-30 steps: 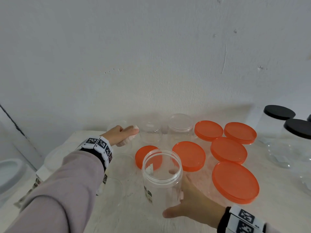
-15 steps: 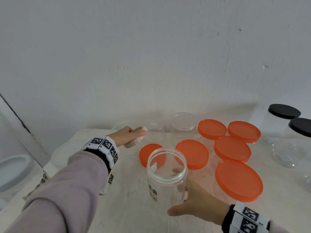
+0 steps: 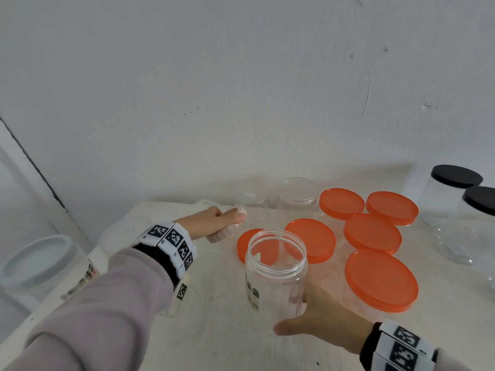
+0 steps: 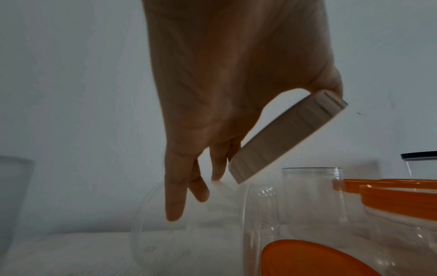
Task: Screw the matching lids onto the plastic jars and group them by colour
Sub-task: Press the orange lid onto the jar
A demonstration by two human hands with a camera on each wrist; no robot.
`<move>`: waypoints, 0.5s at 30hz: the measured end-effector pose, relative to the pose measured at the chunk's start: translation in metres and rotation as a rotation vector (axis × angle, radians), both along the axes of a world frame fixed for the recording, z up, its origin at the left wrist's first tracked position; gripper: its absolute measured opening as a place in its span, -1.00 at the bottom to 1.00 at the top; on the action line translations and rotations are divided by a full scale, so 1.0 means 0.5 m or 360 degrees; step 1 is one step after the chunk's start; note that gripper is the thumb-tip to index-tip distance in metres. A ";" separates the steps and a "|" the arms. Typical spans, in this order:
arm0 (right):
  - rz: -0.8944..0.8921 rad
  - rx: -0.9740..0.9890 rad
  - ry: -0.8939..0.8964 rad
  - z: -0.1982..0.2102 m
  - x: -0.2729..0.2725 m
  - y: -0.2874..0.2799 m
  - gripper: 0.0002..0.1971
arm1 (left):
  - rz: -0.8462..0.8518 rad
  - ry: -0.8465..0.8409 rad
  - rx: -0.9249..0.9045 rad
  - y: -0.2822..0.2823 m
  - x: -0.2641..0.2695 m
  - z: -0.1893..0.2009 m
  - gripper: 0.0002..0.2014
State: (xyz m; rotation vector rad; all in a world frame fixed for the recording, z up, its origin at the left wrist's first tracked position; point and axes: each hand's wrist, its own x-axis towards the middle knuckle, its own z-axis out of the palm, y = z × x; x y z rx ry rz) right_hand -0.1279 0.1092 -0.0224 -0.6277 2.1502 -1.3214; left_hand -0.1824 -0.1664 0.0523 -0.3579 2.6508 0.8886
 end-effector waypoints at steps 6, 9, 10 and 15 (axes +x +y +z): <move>-0.0104 0.0014 0.0010 -0.005 -0.001 0.009 0.05 | 0.0036 0.0010 -0.0068 0.011 0.035 0.004 0.09; -0.0114 0.0008 0.0000 -0.009 -0.007 0.015 0.10 | 0.0056 0.0021 -0.0113 0.020 0.054 0.011 0.15; -0.0110 0.0005 -0.0013 -0.010 -0.009 0.017 0.11 | 0.0059 0.0028 -0.0114 0.023 0.058 0.012 0.15; -0.0096 -0.0056 -0.0049 -0.011 -0.007 0.024 0.10 | 0.0090 0.0052 -0.0120 0.036 0.075 0.015 -0.08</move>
